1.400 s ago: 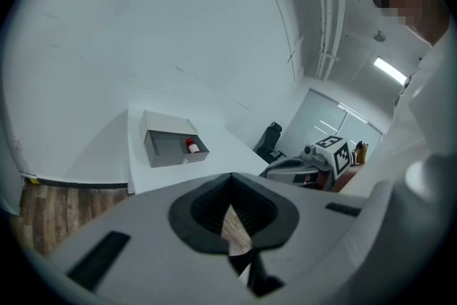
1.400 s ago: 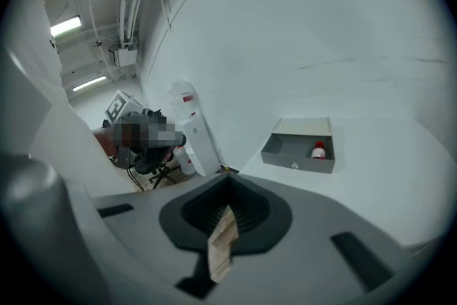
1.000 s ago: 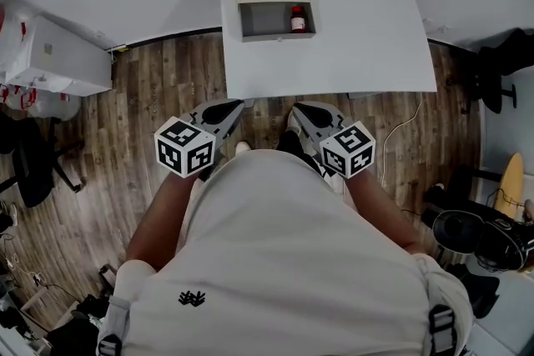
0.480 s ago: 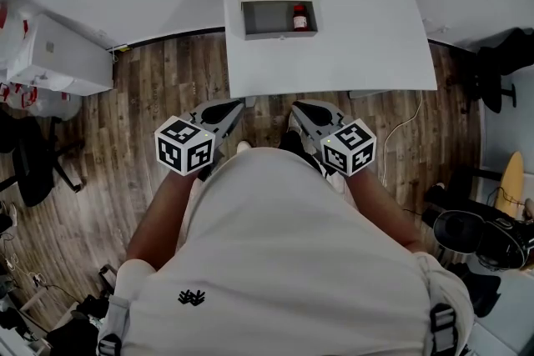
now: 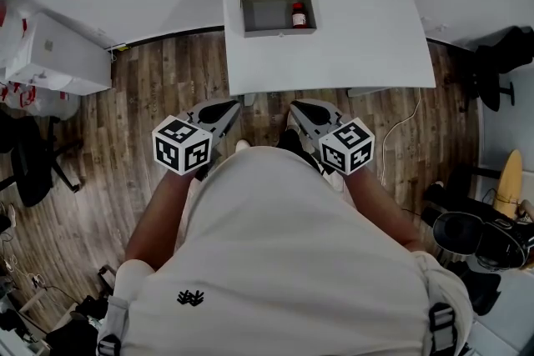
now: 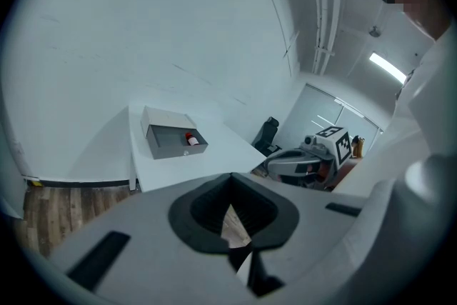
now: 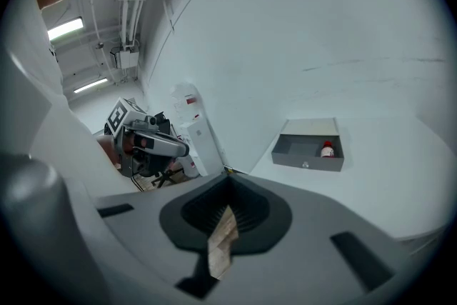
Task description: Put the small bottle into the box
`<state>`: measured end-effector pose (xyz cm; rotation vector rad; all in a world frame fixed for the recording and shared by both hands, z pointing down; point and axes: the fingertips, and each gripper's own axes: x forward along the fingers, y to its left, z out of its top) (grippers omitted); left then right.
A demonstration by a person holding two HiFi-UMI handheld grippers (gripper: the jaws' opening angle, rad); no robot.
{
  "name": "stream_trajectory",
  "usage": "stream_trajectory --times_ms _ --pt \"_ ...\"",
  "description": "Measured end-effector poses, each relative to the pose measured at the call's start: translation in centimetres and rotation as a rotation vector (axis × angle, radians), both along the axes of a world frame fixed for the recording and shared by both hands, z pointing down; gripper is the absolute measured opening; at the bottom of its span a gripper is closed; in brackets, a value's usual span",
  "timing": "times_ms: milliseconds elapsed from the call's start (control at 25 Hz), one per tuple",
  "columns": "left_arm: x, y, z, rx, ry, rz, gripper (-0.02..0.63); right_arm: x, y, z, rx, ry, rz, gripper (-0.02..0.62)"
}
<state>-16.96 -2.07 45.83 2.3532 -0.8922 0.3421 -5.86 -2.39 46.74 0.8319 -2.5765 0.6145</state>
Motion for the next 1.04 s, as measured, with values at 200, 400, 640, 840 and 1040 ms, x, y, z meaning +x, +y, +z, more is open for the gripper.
stream_trajectory --times_ms 200,400,640,840,1040 --pt "-0.3 0.4 0.1 -0.008 -0.001 -0.004 0.006 -0.2 0.2 0.2 0.006 0.025 -0.003 0.005" --pt "-0.6 0.6 0.3 -0.017 -0.001 -0.015 0.006 -0.2 0.2 0.3 0.001 0.034 -0.006 0.005" --pt "-0.9 0.9 0.6 -0.029 0.0 -0.029 0.006 -0.5 0.1 0.4 -0.003 0.039 -0.017 0.005" --pt "-1.2 0.6 0.7 -0.033 0.002 -0.043 0.006 -0.7 -0.5 0.5 -0.006 0.048 -0.034 0.005" --pt "-1.5 0.1 1.1 -0.043 -0.008 -0.06 0.006 -0.7 -1.1 0.3 -0.004 0.053 -0.047 0.005"
